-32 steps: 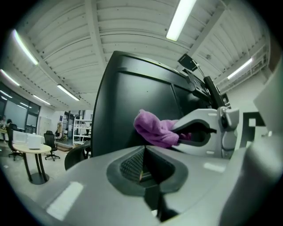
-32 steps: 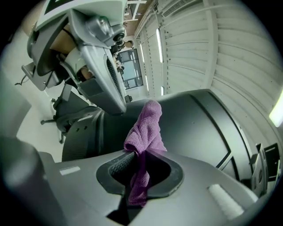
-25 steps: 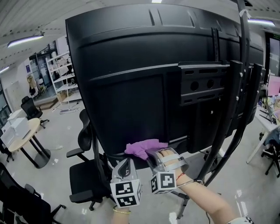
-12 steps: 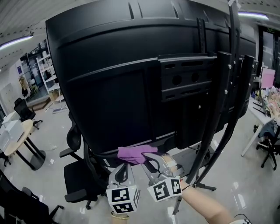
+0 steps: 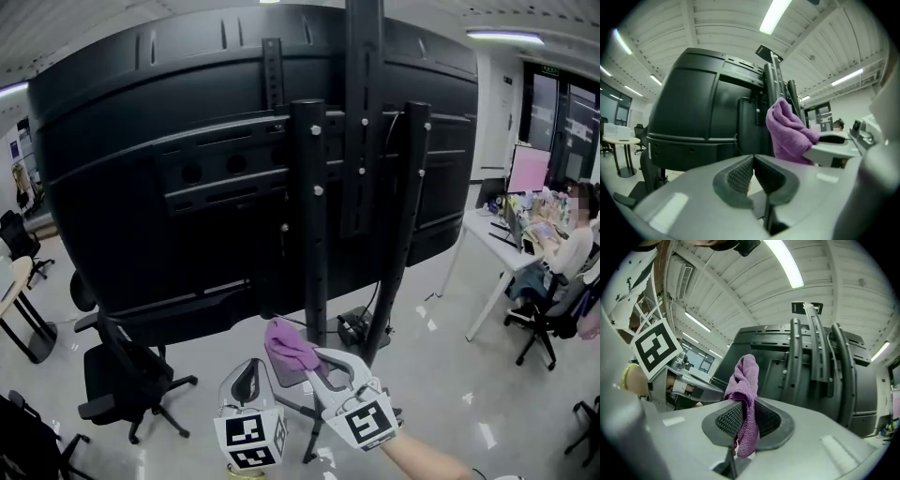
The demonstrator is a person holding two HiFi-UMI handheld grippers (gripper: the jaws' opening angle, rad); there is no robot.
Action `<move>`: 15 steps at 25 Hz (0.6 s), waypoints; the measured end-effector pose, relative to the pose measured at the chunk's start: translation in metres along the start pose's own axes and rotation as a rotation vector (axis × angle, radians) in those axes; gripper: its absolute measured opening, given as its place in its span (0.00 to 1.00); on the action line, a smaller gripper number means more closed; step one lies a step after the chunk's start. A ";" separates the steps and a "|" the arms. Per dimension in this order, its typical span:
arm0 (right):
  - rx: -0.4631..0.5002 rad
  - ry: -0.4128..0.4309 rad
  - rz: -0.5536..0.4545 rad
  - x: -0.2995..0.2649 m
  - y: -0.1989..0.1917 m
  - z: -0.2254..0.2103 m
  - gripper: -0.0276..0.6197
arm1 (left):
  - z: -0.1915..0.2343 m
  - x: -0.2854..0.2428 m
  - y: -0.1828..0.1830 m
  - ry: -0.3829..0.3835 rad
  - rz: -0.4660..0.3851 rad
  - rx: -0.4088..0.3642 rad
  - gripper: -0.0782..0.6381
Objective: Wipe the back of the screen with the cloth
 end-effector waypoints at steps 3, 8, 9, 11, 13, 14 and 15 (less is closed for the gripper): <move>0.016 -0.028 0.047 0.059 -0.030 -0.041 0.12 | -0.075 -0.012 -0.024 -0.049 0.016 0.015 0.12; -0.008 -0.079 0.114 0.138 -0.069 -0.098 0.12 | -0.181 -0.030 -0.045 -0.135 0.057 0.034 0.12; -0.015 -0.093 0.124 0.150 -0.075 -0.109 0.12 | -0.198 -0.034 -0.047 -0.150 0.067 0.027 0.12; -0.031 -0.127 0.135 0.171 -0.084 -0.132 0.12 | -0.228 -0.043 -0.047 -0.179 0.086 0.016 0.12; -0.040 -0.160 0.137 0.184 -0.091 -0.154 0.12 | -0.252 -0.054 -0.046 -0.202 0.099 0.010 0.12; -0.037 -0.171 0.138 0.189 -0.094 -0.165 0.12 | -0.264 -0.061 -0.045 -0.212 0.105 0.006 0.12; -0.027 -0.177 0.141 0.193 -0.098 -0.175 0.12 | -0.275 -0.069 -0.044 -0.223 0.112 -0.002 0.12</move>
Point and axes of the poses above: the fingertips, and each gripper's own axes: x backward along the fingers, z to its left, y out of its top, the point moved 6 cm from there along x, backward along the fingers, and after that the axes turned 9 degrees about x, right-handed, at the moved point
